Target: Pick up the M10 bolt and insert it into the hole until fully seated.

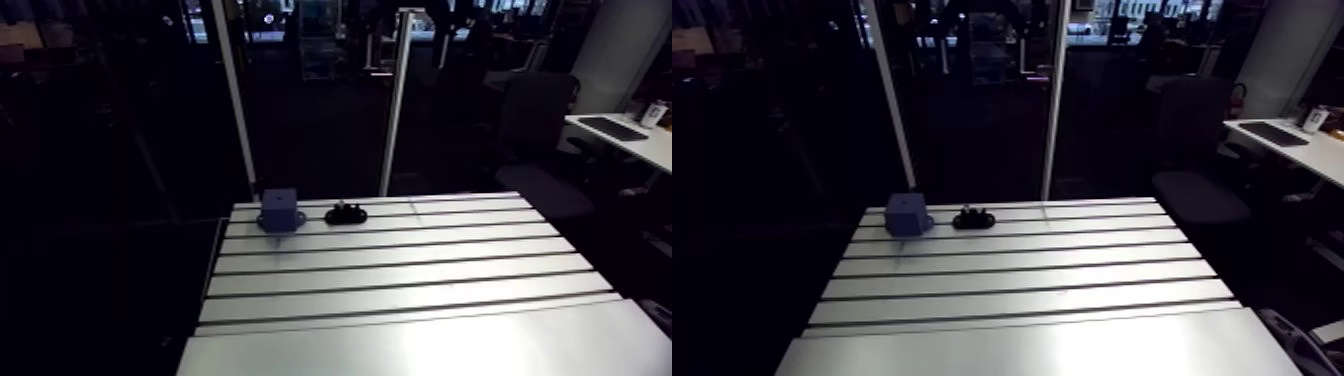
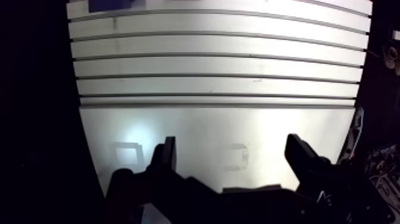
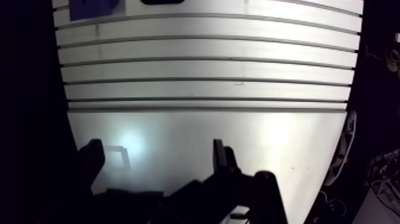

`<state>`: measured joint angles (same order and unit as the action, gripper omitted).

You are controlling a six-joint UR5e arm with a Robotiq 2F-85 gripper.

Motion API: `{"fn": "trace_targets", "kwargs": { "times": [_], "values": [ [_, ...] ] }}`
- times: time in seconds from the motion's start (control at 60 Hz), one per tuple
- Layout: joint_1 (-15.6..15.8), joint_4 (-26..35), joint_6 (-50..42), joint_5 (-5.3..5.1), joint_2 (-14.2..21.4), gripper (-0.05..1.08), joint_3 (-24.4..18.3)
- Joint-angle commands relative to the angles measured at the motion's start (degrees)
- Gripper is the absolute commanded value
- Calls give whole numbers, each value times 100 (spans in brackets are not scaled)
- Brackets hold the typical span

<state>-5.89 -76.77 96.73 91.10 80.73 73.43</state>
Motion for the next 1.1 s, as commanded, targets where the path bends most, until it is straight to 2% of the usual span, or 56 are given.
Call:
{"fn": "trace_targets", "kwargs": {
  "times": [0.017,0.517,0.767,0.983,1.1],
  "values": [
    [220,105,9,-97,27,0,139],
    [255,97,0,-97,26,0,132],
    [271,63,0,-62,34,0,182],
    [358,-363,57,-54,18,0,370],
    [438,-837,95,-52,1,0,594]
  ]
}}
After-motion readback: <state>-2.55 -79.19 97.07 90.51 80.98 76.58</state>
